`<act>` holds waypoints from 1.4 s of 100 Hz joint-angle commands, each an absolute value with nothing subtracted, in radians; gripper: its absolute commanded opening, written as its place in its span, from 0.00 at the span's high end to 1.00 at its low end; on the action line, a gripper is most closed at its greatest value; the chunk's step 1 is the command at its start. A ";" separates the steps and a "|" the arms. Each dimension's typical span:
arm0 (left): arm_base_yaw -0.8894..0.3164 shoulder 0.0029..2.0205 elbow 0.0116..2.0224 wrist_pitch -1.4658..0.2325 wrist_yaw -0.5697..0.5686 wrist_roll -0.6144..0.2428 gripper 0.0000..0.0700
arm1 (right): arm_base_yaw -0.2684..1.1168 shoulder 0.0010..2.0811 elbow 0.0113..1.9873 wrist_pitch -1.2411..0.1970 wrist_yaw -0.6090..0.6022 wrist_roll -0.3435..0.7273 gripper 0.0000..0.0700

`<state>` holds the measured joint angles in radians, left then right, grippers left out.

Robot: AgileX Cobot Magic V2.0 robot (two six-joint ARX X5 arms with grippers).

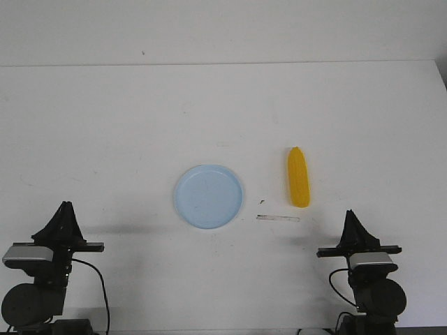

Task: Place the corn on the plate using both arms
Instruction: 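Move the right gripper over the yellow corn cob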

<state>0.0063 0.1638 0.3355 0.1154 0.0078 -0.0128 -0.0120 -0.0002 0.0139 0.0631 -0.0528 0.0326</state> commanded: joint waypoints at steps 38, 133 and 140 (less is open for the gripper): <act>0.008 0.162 0.347 0.128 0.007 0.000 1.00 | -0.010 0.001 0.013 0.263 -0.051 0.025 0.97; 0.008 0.162 0.347 0.128 0.007 0.000 1.00 | 0.012 0.839 0.657 -0.278 -0.019 0.113 0.99; 0.008 0.162 0.347 0.128 0.007 0.000 1.00 | 0.025 0.925 0.717 -0.303 -0.018 0.128 0.99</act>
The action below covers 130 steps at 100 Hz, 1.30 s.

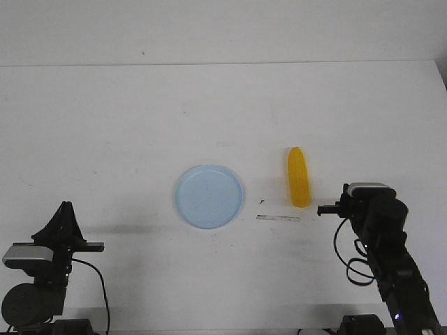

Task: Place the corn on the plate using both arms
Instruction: 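Move the right gripper over the yellow corn cob, then lower the open right gripper around the corn and close it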

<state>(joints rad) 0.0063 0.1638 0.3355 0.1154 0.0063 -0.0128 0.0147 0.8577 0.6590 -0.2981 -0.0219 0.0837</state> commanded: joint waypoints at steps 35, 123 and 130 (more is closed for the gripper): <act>0.008 0.162 0.347 0.128 0.007 0.000 1.00 | 0.113 1.319 1.061 -0.575 -0.009 0.255 0.99; 0.008 0.162 0.347 0.128 0.007 0.000 1.00 | 0.231 1.752 1.445 -0.881 0.035 0.318 0.22; 0.008 0.162 0.347 0.127 0.007 0.000 1.00 | 0.230 1.764 1.445 -0.882 0.035 0.317 0.22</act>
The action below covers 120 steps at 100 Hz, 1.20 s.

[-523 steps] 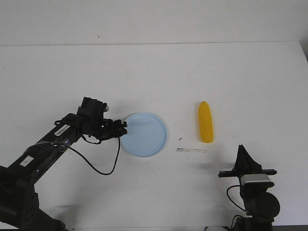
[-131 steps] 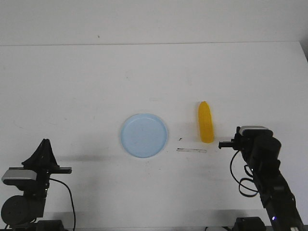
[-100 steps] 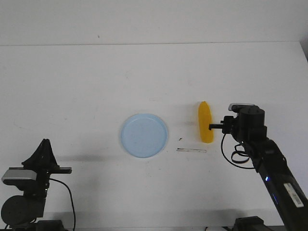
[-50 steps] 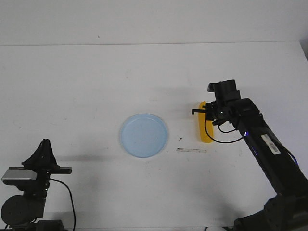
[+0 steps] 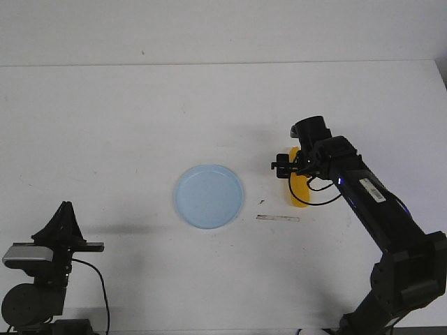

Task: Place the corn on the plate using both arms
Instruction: 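Lower the open right gripper around the corn and close it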

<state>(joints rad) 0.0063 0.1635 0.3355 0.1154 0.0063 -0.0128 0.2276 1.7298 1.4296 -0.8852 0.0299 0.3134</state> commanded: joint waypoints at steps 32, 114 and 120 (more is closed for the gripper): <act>0.008 0.162 0.347 0.128 0.007 0.000 1.00 | 0.230 1.829 1.438 -0.876 0.035 0.317 0.22; 0.008 0.162 0.347 0.128 0.007 0.000 1.00 | 0.225 1.860 1.439 -0.857 0.030 0.318 0.54; 0.008 0.162 0.347 0.128 0.007 0.000 1.00 | 0.228 1.847 1.447 -0.858 0.020 0.318 0.54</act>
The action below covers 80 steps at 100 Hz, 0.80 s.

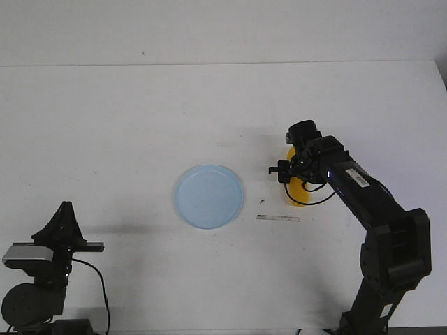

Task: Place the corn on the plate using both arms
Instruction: 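Lower the open right gripper around the corn and close it, then lift the corn with the right gripper and carry it over the plate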

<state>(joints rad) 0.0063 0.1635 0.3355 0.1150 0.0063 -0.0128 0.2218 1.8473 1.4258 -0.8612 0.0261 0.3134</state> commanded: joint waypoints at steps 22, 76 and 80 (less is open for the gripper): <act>0.008 0.162 0.347 0.128 0.007 0.000 1.00 | 0.284 1.797 1.506 -0.839 -0.081 0.316 0.54; 0.008 0.162 0.347 0.128 0.007 0.000 1.00 | 0.548 1.834 1.507 -0.656 -0.415 0.299 0.54; 0.008 0.162 0.347 0.128 0.007 0.000 1.00 | 0.560 1.845 1.507 -0.647 -0.416 0.300 0.54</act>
<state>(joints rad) 0.0063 0.1635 0.3355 0.1150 0.0063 -0.0124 0.5476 1.7985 1.4952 -0.6598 -0.4168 0.3107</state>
